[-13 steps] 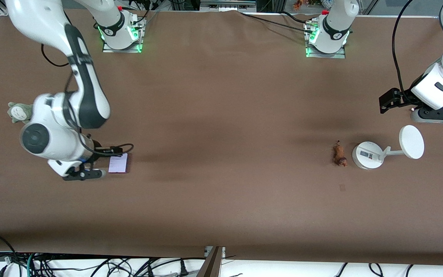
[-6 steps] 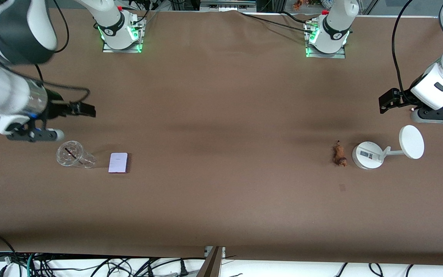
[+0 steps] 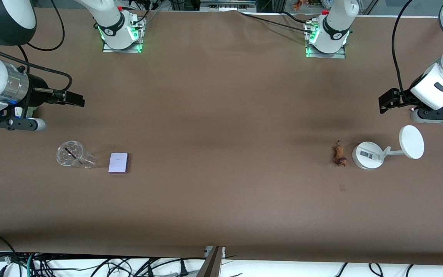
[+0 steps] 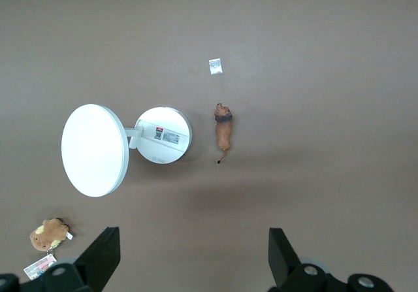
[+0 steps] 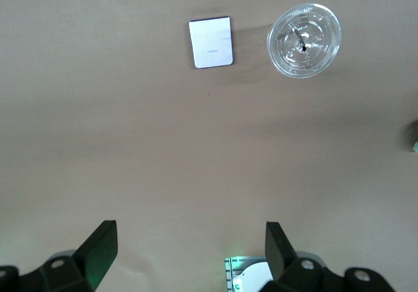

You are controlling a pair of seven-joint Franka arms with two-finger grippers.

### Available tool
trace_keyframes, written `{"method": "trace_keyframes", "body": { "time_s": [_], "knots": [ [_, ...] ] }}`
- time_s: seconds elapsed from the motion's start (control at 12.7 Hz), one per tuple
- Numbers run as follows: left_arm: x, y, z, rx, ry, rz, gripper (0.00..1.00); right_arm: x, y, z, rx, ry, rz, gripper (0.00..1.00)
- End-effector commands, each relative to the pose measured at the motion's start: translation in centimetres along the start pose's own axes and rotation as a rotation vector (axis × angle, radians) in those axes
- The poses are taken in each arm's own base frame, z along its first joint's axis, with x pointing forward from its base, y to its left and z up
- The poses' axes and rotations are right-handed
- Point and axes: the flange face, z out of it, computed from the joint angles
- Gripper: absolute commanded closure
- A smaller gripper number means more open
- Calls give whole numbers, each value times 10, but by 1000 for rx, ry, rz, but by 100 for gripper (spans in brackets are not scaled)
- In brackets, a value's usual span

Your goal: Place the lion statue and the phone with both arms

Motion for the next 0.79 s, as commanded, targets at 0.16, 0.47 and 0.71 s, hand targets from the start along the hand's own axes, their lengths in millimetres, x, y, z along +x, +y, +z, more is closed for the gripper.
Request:
{"method": "trace_keyframes", "body": {
  "time_s": [0.16,0.47,0.71],
  "knots": [
    [2,1,-5,-25,-7,-5,0,0,1,-5,-5,-8,15,0],
    [2,1,-5,-25,-7,-5,0,-1,8,-6,-7,-15,27,0],
    [2,1,-5,-25,-7,-5,0,-15,44,-21,51,-6,49,0]
  ]
}}
